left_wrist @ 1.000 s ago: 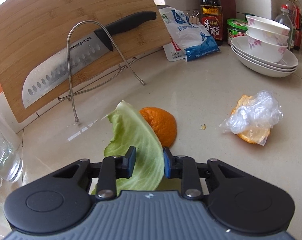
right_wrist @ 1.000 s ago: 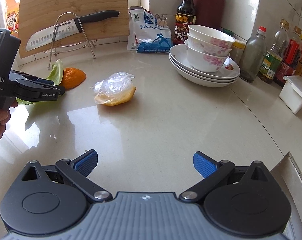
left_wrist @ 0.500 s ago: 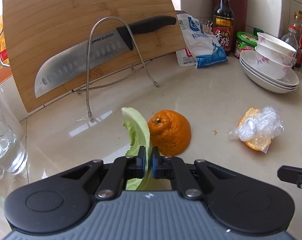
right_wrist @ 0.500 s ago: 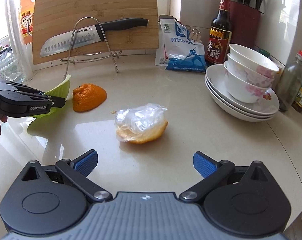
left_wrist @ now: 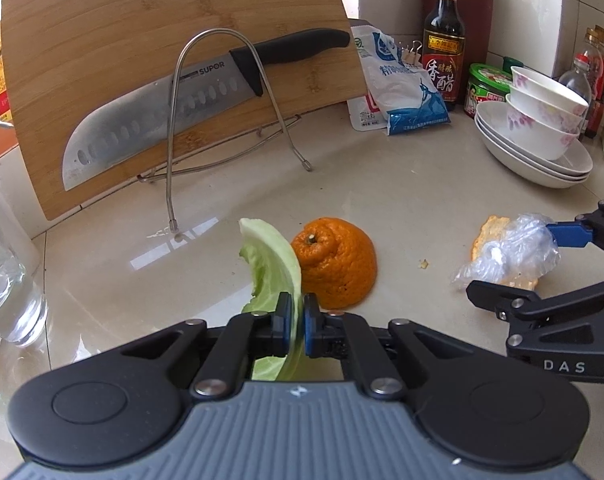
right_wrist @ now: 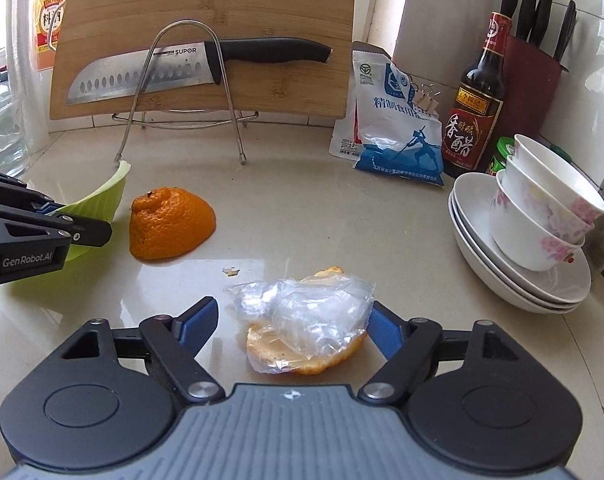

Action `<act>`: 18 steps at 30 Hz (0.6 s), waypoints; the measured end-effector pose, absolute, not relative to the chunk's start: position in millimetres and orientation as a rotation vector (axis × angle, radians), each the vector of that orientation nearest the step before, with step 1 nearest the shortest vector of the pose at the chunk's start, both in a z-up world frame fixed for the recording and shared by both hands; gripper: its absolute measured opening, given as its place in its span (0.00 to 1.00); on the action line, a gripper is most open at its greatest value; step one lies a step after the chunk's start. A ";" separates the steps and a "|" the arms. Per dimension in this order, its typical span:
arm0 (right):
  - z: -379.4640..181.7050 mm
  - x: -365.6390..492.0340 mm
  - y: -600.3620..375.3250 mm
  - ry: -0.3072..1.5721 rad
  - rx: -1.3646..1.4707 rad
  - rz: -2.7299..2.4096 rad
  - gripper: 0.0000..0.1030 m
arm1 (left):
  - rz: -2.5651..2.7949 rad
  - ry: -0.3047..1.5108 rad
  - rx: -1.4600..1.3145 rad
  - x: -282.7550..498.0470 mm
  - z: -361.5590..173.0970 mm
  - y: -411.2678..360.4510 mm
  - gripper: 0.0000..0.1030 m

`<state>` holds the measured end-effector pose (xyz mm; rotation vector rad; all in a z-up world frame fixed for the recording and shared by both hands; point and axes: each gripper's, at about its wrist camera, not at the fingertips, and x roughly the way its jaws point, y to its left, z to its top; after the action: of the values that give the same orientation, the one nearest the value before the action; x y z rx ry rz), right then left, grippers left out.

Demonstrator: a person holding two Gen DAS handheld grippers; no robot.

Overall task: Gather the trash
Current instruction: 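Grasp the pale green cabbage leaf with the left gripper while the right gripper grasps the plastic bag, then lift the cabbage leaf and plastic bag and carry them over the white bucket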

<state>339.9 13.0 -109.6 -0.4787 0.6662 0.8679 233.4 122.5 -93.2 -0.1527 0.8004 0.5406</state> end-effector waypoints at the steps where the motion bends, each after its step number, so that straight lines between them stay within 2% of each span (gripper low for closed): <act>1: -109.0 340.3 12.4 0.664 -0.479 0.863 0.72 | 0.539 0.800 -0.152 233.3 -93.1 122.3 0.04; 8: -100.6 339.6 4.7 0.661 -0.454 0.865 0.66 | 0.503 0.804 -0.142 232.4 -89.0 122.1 0.04; 18: -87.0 329.9 -14.3 0.708 -0.439 0.913 0.65 | 0.391 0.834 -0.108 222.4 -72.4 116.9 0.02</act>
<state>329.9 -14.3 -87.0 -0.4388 0.7078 0.9130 222.4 116.9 -72.4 -0.1079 0.8338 0.3907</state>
